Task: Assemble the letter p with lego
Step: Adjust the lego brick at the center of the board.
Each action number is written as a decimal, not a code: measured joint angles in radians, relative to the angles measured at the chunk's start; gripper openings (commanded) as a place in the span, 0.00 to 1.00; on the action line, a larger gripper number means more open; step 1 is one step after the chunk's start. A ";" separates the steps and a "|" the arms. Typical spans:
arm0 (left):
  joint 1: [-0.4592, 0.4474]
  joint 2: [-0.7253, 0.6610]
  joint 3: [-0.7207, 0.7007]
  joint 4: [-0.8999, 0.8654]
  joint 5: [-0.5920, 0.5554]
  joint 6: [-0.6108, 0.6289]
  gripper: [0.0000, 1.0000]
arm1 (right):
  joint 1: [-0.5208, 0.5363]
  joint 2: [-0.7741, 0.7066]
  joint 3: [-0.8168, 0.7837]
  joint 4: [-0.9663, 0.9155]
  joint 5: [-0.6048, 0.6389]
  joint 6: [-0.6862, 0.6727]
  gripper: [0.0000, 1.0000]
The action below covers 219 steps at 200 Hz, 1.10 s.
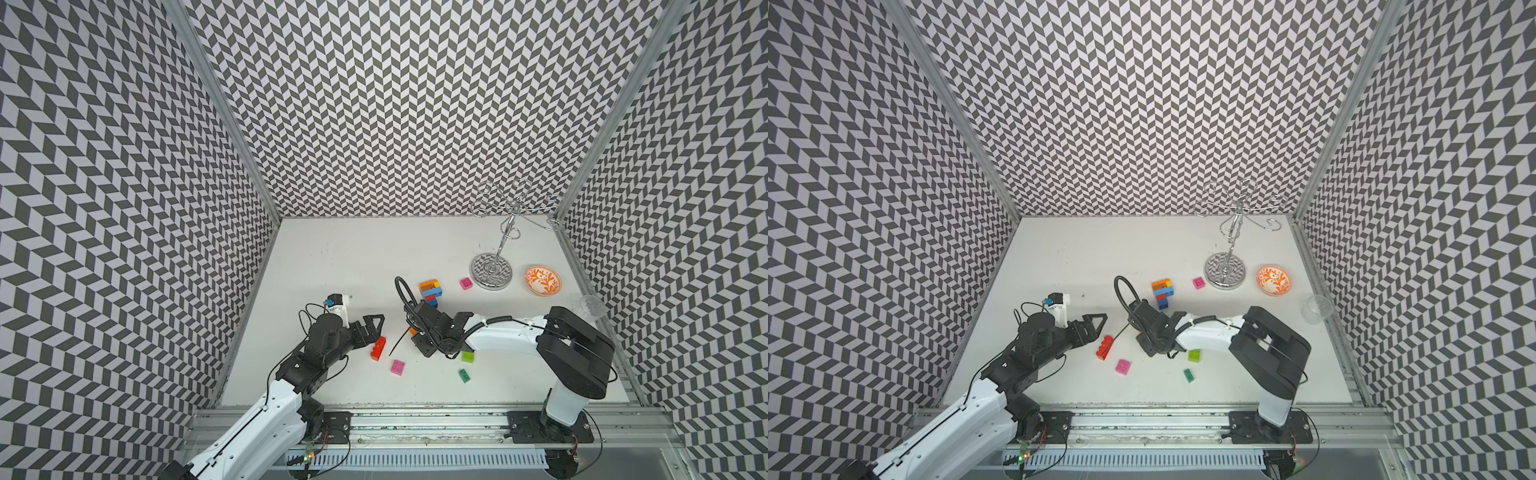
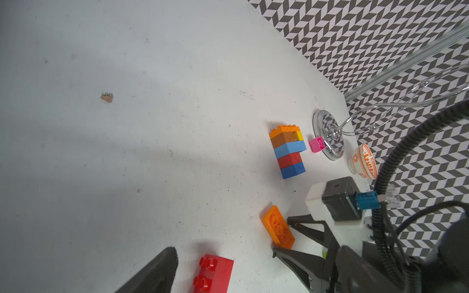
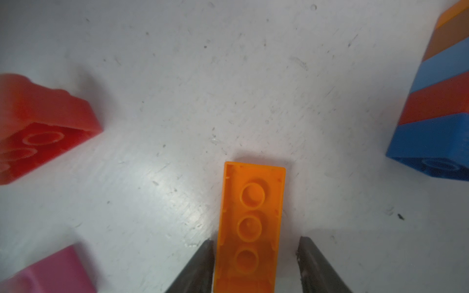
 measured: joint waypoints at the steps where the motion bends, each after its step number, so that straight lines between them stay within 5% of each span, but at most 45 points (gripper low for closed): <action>1: 0.000 0.000 0.000 -0.002 0.000 0.002 1.00 | 0.000 0.000 0.000 0.000 0.001 0.002 0.62; 133: -0.006 0.006 0.029 -0.065 0.011 0.015 1.00 | -0.063 -0.072 -0.073 -0.019 0.063 0.032 0.69; 219: -0.146 0.013 0.029 -0.122 -0.063 -0.018 0.98 | -0.106 -0.175 -0.098 -0.021 -0.003 0.044 0.74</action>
